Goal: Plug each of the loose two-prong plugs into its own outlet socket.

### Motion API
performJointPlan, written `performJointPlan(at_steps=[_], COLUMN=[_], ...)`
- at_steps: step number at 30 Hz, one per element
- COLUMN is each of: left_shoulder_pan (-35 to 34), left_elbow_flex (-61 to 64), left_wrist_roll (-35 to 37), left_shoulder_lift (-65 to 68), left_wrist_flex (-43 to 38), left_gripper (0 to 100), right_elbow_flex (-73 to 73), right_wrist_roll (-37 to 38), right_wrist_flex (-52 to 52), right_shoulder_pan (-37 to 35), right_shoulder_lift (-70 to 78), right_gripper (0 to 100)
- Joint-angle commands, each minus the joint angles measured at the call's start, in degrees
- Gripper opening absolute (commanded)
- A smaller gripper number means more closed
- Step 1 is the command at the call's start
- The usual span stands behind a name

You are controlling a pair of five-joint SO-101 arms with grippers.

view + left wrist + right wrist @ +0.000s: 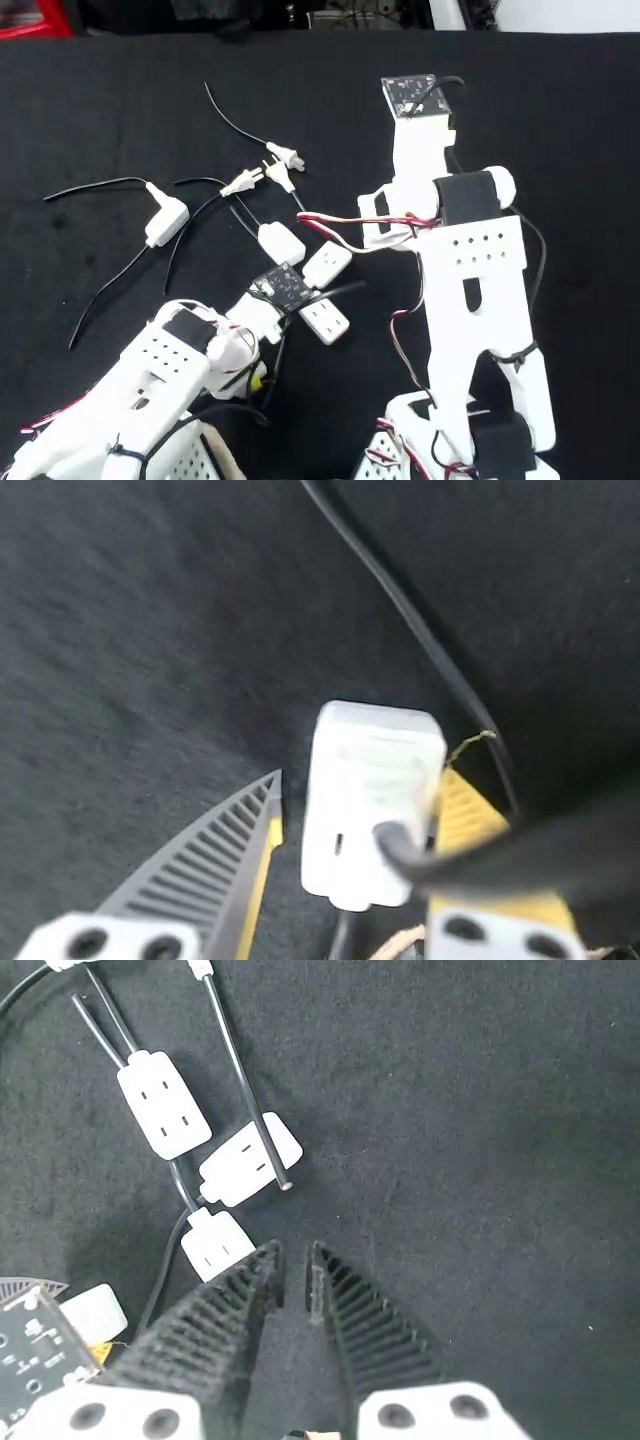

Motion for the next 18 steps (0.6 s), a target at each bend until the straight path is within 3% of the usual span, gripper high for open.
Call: performJointPlan(at_steps=[1,8,11,18], left_shoulder_pan=[-0.2,-0.7,-3.6,-26.3], left_elbow_flex=[-0.3,-0.4,-2.0,-26.0], left_wrist_roll=[0.4,0.4,0.3,-7.5], left_shoulder_lift=[-0.1,-0.7,-0.7,0.2], left_wrist_flex=[-1.0,-0.5,-0.2,16.9], left_gripper=[17,3,3,3], right_elbow_flex=[-2.9,-2.9,-2.9,0.0], right_wrist_roll=[-0.6,-0.9,-0.8,-0.4], right_wrist_flex=[-0.9,-0.9,-0.9,-0.9], right_shoulder_pan=[1.0,1.0,1.1,1.0], right_shoulder_lift=[0.0,0.0,0.0,0.0], right_gripper=[4.3,4.3,4.2,4.2])
